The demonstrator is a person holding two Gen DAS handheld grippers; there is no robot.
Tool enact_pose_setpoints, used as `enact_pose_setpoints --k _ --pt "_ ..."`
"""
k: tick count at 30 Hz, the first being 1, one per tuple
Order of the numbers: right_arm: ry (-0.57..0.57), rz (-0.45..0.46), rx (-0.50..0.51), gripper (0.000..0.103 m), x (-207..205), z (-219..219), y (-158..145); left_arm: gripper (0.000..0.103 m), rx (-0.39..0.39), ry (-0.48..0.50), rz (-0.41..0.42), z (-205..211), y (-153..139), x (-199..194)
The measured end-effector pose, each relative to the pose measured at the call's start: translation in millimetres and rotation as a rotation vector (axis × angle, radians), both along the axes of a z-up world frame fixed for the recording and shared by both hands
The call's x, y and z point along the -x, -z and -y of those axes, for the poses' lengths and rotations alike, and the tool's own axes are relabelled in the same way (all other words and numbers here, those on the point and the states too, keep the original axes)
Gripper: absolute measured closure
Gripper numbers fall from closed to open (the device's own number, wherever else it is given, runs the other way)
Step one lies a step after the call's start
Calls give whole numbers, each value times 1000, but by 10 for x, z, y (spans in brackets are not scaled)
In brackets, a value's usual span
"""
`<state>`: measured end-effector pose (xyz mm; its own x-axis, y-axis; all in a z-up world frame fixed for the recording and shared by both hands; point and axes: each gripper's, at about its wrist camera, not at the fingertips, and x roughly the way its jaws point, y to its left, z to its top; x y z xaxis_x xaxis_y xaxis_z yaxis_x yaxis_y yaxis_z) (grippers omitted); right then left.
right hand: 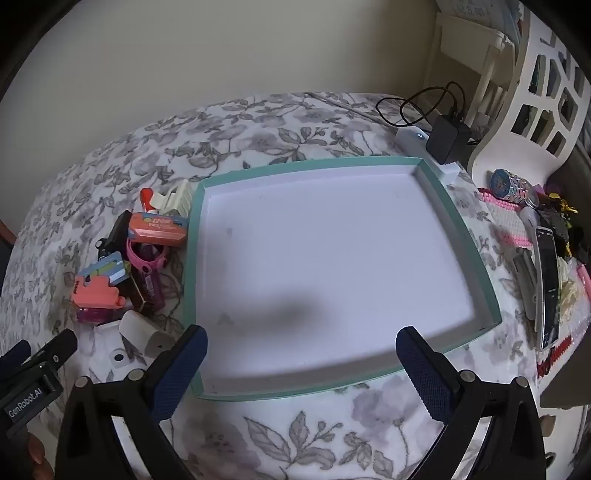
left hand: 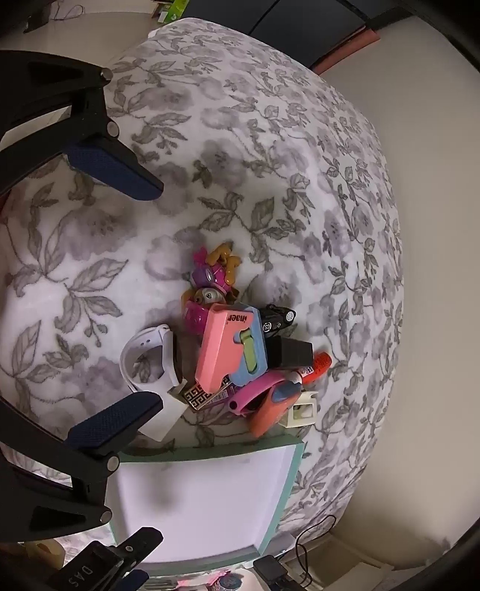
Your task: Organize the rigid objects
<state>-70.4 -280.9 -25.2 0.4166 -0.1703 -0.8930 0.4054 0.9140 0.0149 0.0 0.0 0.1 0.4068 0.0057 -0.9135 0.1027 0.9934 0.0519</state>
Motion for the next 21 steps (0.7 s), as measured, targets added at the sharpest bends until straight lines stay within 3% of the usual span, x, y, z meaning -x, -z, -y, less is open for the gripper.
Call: enact_pose_setpoints --k 21 --pt "-19 45 22 0 3 -29 -83 0 -27 12 2 33 9 1"
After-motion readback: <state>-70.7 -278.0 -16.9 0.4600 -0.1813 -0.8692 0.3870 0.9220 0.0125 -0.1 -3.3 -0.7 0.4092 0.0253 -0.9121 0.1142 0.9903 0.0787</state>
